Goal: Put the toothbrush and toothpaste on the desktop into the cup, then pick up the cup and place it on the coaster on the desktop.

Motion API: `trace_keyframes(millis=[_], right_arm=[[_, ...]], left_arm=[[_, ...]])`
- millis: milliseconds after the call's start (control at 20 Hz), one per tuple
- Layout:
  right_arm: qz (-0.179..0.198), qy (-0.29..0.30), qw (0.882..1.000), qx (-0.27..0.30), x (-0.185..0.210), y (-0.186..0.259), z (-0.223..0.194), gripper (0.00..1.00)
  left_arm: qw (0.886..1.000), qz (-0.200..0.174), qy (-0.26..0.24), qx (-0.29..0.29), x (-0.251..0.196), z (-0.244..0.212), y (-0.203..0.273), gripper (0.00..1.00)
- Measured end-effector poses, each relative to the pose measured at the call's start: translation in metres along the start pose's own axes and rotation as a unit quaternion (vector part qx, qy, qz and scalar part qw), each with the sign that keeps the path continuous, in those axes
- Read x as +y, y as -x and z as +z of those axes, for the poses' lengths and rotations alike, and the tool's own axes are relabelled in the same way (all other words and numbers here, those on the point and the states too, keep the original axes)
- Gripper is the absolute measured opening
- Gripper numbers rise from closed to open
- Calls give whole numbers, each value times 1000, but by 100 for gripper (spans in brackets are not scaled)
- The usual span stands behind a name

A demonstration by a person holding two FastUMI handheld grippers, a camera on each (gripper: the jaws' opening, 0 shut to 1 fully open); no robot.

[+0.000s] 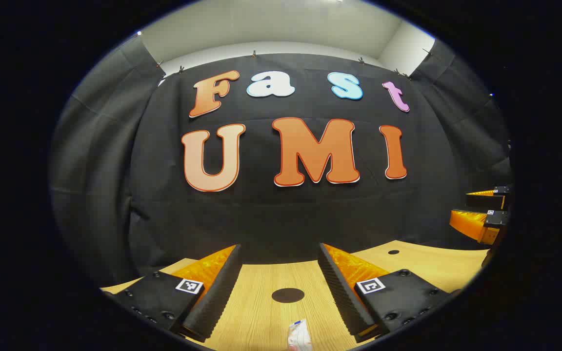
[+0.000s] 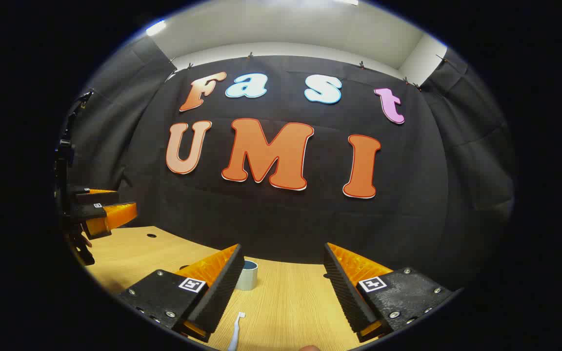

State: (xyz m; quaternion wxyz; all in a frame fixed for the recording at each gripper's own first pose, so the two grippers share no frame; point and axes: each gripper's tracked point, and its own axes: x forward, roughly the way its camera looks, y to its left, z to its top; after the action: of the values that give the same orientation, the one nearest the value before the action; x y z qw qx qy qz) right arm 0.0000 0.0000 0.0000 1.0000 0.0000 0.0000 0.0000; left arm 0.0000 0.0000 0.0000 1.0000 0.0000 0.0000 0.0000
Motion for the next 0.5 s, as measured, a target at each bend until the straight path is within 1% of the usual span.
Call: trace_keyframes(millis=[50,100,200,300,350,500], right_arm=[[-1,-1,1000,0,-1,1,1,98],[-2,-2,1000,1,-1,1,0,98],[-2,-3,1000,2,-1,3,0,100],[-3,-5,1000,2,-1,1,1,98],[-2,-7,1000,3,0,2,0,98],[-1,-8,1000,2,0,2,0,98]], left_arm=[[1000,0,0,0,-1,0,1,96],[1000,-1,0,-1,-1,2,1,98],[1000,-2,1,0,-2,1,3,96],[1000,-1,0,1,-2,0,3,98],[1000,0,0,2,-2,-1,3,96],[1000,-1,-1,-1,-4,3,6,96]])
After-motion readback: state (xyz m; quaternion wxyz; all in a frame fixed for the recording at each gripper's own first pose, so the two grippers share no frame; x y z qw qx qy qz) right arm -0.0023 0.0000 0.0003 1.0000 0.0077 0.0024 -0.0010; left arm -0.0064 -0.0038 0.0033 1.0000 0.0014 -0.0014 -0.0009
